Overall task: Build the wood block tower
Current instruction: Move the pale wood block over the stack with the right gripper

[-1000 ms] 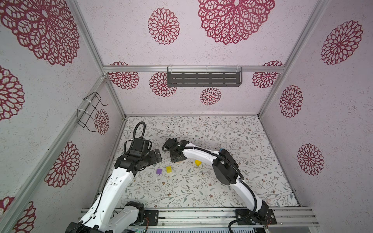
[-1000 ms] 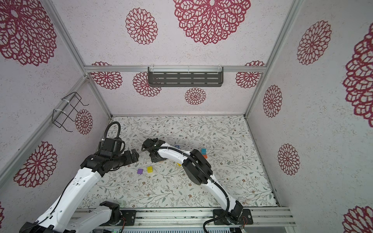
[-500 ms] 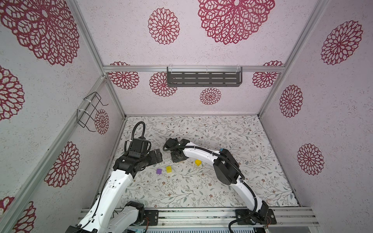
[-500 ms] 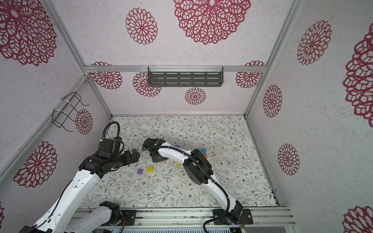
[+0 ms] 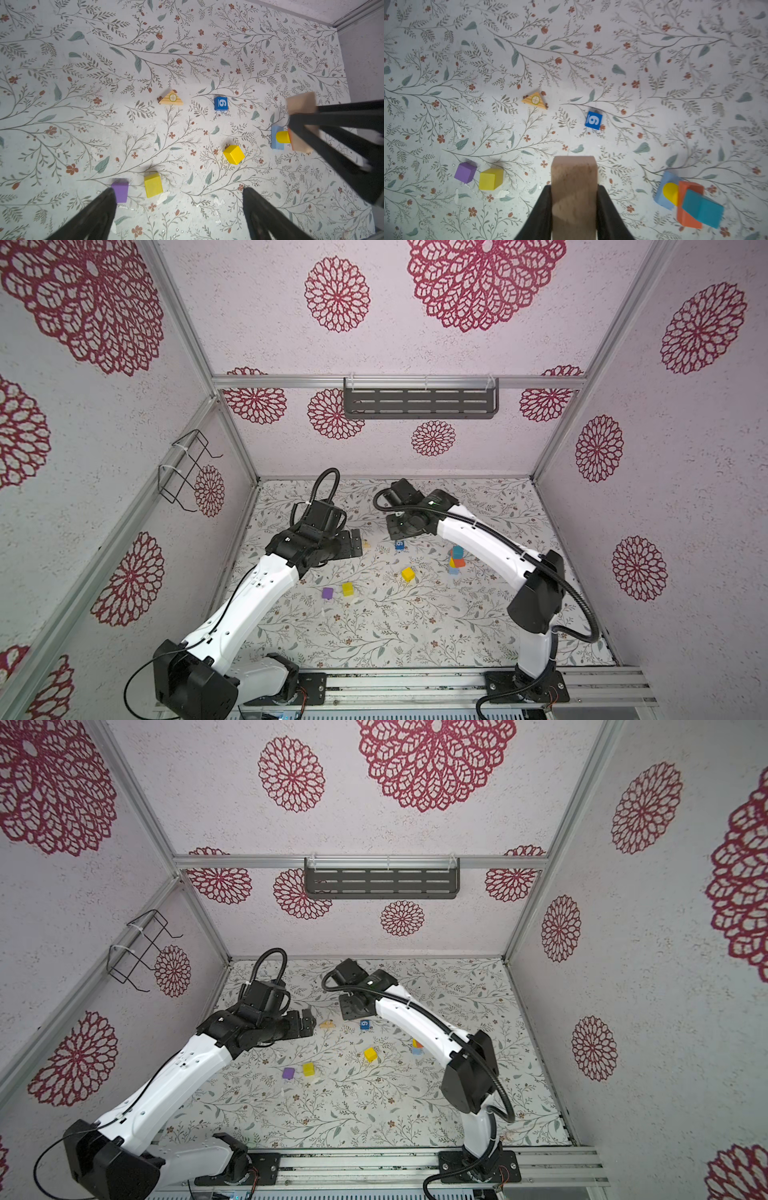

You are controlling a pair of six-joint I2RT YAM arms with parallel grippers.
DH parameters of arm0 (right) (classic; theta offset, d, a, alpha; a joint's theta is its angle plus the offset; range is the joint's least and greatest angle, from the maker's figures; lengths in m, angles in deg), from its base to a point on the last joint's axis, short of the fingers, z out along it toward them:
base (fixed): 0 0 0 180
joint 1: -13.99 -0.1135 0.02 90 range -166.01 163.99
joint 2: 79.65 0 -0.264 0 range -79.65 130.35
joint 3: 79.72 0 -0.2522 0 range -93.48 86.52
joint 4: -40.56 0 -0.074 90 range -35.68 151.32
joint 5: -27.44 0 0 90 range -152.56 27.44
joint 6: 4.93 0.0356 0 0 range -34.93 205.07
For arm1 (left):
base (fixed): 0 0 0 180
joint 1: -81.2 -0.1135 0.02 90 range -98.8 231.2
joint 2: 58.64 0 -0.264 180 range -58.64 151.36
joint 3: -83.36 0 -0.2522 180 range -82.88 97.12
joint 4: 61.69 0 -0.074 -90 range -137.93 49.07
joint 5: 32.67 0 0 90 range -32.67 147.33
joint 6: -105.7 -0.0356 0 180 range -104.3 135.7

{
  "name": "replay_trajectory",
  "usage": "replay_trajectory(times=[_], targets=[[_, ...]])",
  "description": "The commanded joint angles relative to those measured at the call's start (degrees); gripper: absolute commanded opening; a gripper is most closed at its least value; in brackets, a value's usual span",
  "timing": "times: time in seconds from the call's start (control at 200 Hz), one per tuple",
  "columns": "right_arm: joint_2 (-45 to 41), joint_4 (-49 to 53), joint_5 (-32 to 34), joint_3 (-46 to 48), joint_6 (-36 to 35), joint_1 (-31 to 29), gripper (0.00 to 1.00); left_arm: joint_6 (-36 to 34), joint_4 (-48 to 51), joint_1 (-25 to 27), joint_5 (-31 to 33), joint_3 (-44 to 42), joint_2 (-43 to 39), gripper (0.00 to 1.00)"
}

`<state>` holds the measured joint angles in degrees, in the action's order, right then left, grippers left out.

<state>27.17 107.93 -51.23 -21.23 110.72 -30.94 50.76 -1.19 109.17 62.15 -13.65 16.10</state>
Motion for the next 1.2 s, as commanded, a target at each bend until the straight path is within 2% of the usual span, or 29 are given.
replay_trajectory(times=[0.0,0.38,0.705,1.196], targets=[[-5.2,3.6,-0.8,4.0,-4.4,3.3,0.19,1.6,-2.5,2.3,1.8,3.6,4.1,0.97],[-18.2,0.1,-4.3,22.8,-9.1,13.8,0.19,3.1,-3.3,6.6,0.7,12.3,17.4,0.97],[-17.8,-2.3,-7.1,27.1,-9.3,18.0,0.19,2.5,-2.5,7.6,-0.8,16.9,25.2,0.97],[-13.6,-4.4,-5.8,29.0,-7.6,18.8,0.19,0.8,-2.2,7.6,-0.4,13.8,24.7,0.97]])
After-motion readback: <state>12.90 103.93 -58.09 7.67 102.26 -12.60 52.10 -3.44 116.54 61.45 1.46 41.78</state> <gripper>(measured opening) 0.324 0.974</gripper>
